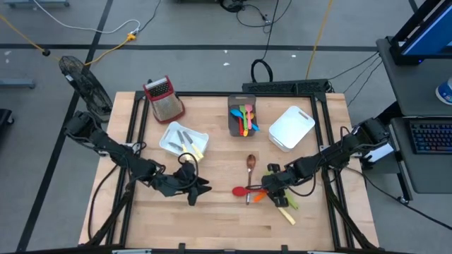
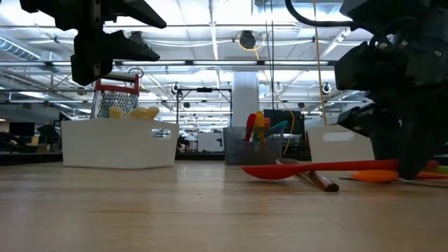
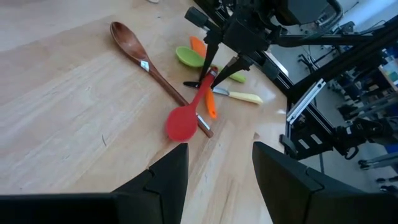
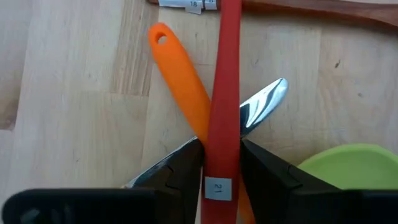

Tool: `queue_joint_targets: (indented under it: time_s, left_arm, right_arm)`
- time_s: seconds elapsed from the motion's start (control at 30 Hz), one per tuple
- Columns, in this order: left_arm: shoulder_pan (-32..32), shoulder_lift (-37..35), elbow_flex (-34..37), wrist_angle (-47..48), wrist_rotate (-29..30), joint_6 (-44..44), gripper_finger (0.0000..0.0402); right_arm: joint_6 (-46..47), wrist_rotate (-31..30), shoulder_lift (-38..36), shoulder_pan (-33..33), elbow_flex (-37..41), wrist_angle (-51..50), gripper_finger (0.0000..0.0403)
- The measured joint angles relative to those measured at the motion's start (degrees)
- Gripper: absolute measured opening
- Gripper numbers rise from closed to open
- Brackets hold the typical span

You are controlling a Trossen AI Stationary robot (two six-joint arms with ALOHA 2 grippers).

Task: Pick & Place Kitchen Items
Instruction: Put the red slotted spoon into the right white bin

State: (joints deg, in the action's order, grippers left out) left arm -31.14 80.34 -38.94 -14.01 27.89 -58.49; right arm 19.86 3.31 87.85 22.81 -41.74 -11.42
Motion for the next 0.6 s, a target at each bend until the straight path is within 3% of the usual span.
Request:
queue_joint_targets:
  time_s: [0.6]
  left_arm:
    - [0.0, 0.0, 0.0, 0.0, -2.0, 0.0, 0.0182]
  right_arm:
    - [0.7, 3.1, -0.2, -2.4, 0.1, 0.0, 0.009]
